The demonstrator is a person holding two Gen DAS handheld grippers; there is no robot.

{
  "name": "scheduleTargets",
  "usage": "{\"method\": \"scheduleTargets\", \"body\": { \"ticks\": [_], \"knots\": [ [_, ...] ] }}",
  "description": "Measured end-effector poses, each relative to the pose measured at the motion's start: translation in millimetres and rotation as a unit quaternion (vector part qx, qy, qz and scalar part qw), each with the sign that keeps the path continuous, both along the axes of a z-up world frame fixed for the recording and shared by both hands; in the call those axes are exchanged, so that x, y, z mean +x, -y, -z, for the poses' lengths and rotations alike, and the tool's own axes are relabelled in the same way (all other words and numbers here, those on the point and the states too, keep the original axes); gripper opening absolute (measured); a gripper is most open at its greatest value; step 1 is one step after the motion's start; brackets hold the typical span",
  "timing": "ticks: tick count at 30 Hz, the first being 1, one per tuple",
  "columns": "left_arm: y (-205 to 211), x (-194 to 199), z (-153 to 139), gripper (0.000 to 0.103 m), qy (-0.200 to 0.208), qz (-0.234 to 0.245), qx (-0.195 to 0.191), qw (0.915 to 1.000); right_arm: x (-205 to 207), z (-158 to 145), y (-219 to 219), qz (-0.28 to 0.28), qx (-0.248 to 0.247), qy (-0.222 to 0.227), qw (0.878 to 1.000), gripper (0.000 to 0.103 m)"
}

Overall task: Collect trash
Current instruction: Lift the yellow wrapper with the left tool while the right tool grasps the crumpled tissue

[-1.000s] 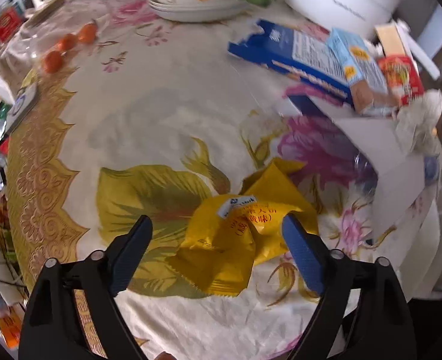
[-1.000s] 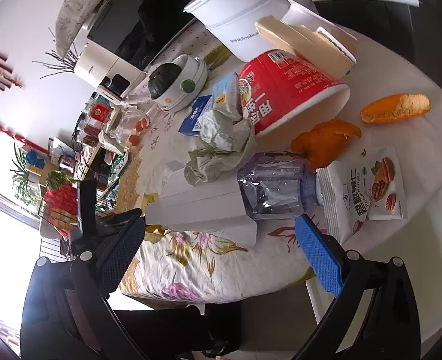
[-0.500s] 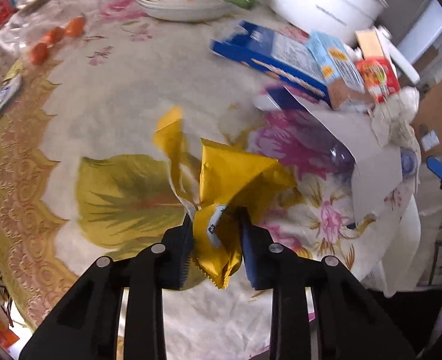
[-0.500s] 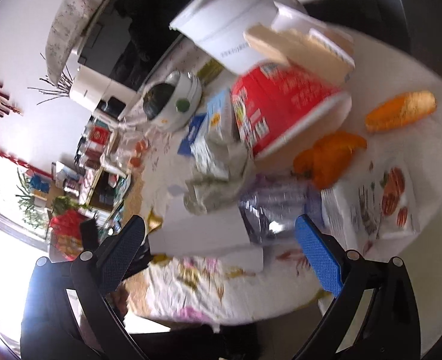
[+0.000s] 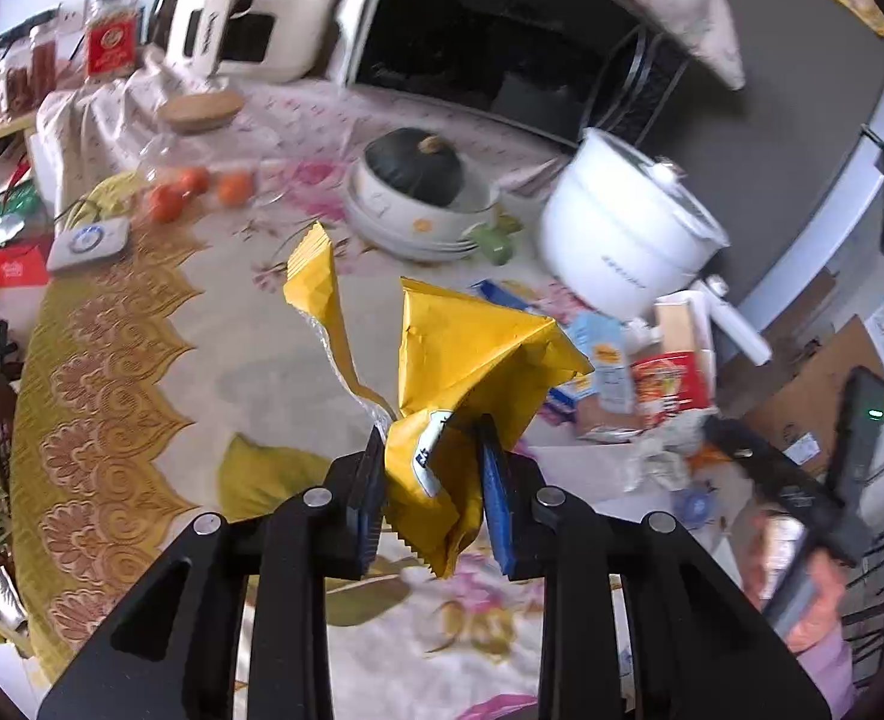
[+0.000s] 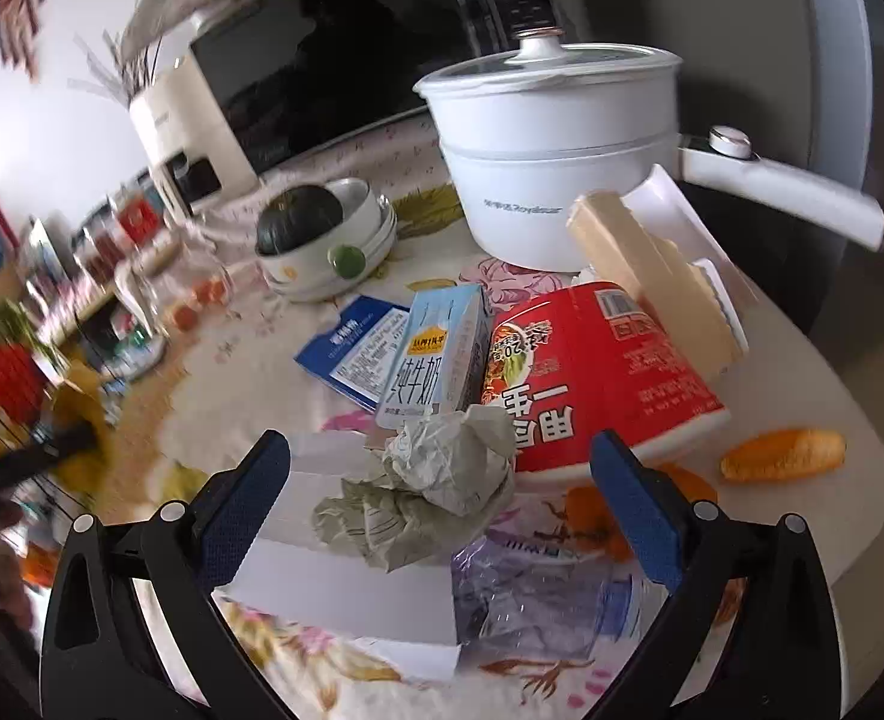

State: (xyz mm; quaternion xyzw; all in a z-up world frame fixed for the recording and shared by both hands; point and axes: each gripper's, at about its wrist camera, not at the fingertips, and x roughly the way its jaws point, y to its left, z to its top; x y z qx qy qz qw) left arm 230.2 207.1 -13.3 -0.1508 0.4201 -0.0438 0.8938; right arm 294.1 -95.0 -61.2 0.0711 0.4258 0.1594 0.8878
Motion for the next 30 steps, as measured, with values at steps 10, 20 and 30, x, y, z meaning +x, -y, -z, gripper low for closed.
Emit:
{"method": "scheduleTargets", "body": {
  "ticks": [10, 20, 30],
  "knots": [
    [24, -6, 2, 0.028, 0.011, 0.025, -0.005, 0.9996, 4, 17, -10, -0.023, -0.016, -0.03, 0.999, 0.03],
    [26, -10, -1, 0.028, 0.03, 0.013, -0.015, 0.9994, -14, -7, -8, -0.012, -0.023, 0.011, 1.0, 0.013],
    [50, -13, -17, 0.028, 0.067, 0.026, -0.037, 0.9967, -39, -54, 32, 0.025, -0.004, 0.067, 0.997, 0.013]
  ]
}}
